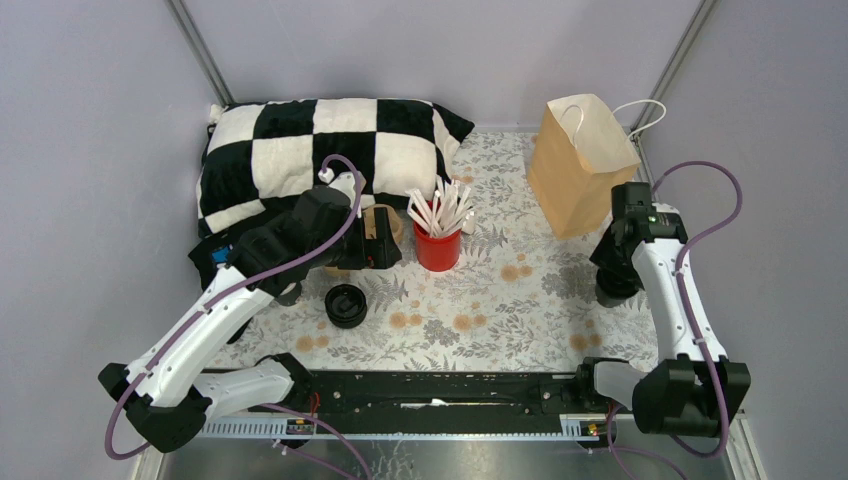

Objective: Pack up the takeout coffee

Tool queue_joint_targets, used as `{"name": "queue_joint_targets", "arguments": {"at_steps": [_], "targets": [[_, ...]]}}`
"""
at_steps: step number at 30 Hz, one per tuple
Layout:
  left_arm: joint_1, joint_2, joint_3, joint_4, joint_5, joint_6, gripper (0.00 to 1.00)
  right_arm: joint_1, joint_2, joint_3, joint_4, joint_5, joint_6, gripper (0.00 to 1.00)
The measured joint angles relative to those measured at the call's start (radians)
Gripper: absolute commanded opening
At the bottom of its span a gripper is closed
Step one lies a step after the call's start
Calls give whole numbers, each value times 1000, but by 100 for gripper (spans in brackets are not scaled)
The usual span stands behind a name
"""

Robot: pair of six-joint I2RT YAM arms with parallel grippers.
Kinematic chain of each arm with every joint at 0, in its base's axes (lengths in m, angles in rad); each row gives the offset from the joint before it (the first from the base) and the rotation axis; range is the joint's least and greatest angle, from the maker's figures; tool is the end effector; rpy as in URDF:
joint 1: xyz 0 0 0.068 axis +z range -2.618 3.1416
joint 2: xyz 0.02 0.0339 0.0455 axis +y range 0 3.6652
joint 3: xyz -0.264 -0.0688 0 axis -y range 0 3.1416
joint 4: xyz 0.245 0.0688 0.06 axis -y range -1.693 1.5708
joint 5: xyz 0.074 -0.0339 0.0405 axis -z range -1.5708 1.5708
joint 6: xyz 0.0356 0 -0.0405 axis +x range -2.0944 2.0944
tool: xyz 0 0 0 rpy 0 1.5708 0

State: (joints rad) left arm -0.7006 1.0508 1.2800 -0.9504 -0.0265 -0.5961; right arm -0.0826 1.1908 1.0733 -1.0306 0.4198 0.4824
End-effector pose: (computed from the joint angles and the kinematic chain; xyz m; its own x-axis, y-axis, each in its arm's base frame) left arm 0.1505 -0.1257 0.3843 -0.7710 -0.0840 -0.6313 0.2373 0.8820 -0.4072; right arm 0.2142 -0.0323 0.2924 -0.6929 0.4824 -0.5358 0.6360 0.7591 -0.1390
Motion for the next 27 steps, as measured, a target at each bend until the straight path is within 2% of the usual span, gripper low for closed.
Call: {"name": "queue_joint_targets", "arguments": {"at_steps": [9,22,25,27], "targets": [[8,-1,29,-14,-4,50,95,-195,41,-17,58,34,-56,67],[22,-2,36,-37,-13,83,95,-208,56,-35,96,-82,-60,69],[23,-2,36,-37,-13,84,95,-208,55,-55,121,-132,-60,73],[24,-1,36,-37,-13,84,95,-208,50,-63,135,-142,-64,83]]}}
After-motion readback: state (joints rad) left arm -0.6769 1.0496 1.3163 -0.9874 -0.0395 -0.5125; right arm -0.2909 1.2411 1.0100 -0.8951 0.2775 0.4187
